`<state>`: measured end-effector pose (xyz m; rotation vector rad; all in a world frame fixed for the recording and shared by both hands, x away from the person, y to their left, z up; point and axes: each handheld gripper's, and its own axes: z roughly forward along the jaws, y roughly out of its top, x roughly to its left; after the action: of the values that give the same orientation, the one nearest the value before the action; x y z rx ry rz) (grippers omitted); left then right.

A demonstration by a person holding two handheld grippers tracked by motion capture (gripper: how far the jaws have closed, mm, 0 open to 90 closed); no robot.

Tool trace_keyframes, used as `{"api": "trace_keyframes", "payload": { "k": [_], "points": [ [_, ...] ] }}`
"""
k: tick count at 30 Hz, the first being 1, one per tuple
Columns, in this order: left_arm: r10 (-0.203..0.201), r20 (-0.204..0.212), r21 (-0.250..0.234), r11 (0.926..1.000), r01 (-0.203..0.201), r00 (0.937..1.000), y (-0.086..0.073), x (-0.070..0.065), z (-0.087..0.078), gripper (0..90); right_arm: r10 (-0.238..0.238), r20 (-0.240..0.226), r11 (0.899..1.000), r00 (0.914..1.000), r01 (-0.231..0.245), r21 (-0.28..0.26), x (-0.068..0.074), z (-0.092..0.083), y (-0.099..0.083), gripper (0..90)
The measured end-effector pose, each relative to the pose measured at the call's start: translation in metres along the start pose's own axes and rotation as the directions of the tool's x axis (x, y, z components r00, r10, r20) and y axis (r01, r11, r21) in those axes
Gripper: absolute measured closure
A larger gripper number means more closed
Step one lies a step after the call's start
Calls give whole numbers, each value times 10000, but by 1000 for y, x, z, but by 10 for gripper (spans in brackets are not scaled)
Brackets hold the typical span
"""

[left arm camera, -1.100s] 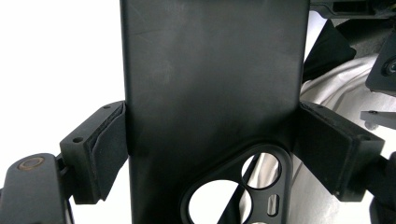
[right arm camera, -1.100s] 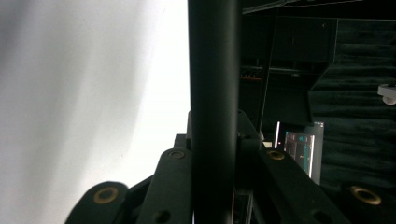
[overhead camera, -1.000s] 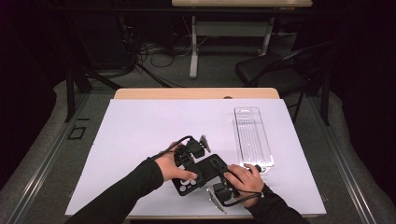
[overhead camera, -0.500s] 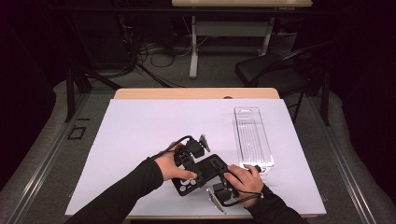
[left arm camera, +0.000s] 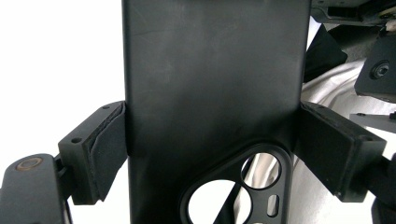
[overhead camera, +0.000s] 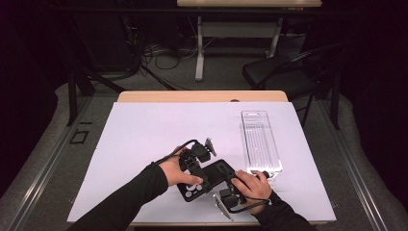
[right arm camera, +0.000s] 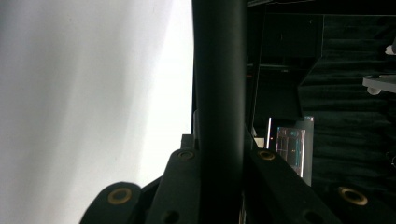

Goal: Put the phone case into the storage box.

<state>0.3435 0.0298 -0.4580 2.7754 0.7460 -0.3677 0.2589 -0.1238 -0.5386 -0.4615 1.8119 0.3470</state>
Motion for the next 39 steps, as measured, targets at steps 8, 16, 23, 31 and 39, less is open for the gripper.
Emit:
{"api": "trace_keyframes", "payload": {
  "k": [8,16,23,31,39],
  "points": [
    [-19,14,-58,10000,19,10000,0,0,0,136,-17,126,10000,9999,17,-45,0,0,0,874],
    [-31,101,-134,9999,32,9999,0,1,-1,132,140,180,9999,9997,-139,-27,1,0,-1,877],
    [-40,79,-308,9995,43,10000,-2,1,-2,121,196,289,9998,9994,-196,0,0,0,-1,878],
    [-70,-37,-274,9996,69,10000,-3,1,0,63,252,274,9997,9993,-252,-2,0,1,-1,878],
    [-89,-256,-360,9993,79,9996,-5,1,-2,5,348,234,9994,9991,-349,51,0,0,-2,878]
  ]
}}
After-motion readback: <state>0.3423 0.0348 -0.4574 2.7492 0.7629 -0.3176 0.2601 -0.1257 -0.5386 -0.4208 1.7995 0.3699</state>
